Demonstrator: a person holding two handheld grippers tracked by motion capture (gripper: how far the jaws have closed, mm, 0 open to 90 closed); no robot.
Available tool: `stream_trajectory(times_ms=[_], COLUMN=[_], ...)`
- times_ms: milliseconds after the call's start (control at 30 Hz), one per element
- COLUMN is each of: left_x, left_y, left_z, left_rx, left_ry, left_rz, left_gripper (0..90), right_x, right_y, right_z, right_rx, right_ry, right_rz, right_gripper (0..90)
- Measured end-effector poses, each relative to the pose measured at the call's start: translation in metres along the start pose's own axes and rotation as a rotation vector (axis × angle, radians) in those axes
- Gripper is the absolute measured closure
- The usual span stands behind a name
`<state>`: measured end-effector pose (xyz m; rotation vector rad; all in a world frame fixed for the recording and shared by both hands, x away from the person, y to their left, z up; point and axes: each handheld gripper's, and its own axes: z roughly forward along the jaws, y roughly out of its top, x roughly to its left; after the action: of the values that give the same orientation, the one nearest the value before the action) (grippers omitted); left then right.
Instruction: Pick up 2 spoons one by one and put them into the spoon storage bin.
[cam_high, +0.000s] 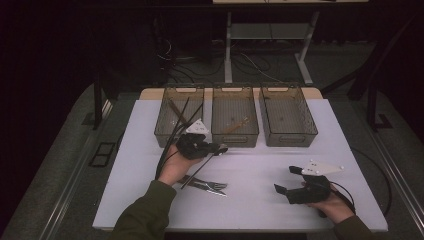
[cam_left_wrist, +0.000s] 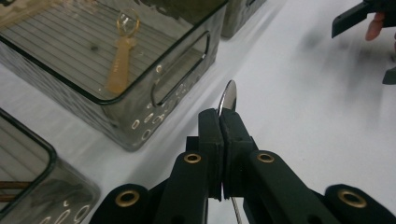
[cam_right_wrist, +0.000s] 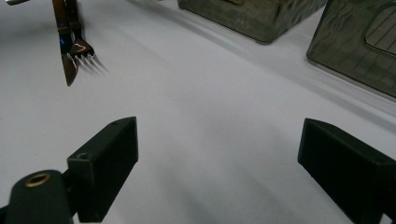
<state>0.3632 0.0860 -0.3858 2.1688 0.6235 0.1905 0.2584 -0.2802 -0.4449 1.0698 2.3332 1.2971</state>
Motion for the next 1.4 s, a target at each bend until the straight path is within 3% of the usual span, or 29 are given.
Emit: stream_trajectory(times_ms=[233, 567, 767, 1300, 1400], left_x=[0.002, 0.013, 0.022, 0.05, 0.056], left_y=[0.01, 0.04, 0.057, 0.107, 0.113], left_z=[-0.002, -0.003, -0.002, 0.022, 0.027], left_rx=[-0.036, -0.084, -0.083, -0.098, -0.126], left_ry=[0.015, 0.035, 0.064, 0.103, 0.103], left_rz=[-0.012, -0.005, 0.007, 0.04, 0.021], left_gripper=[89.1, 89.1, 89.1, 89.1, 89.1], right_x=[0.0, -0.001, -0.001, -0.003, -0.004], right_y=[0.001, 0.001, 0.002, 0.001, 0.001], right_z=[0.0, -0.001, -0.001, -0.004, -0.004], right_rx=[-0.004, -0.017, -0.023, -0.03, -0.029], right_ry=[-0.002, 0.003, 0.0, -0.002, -0.002], right_rz=[0.004, -0.005, -0.009, 0.006, 0.001], right_gripper=[11.9, 11.9, 11.8, 11.8, 11.9])
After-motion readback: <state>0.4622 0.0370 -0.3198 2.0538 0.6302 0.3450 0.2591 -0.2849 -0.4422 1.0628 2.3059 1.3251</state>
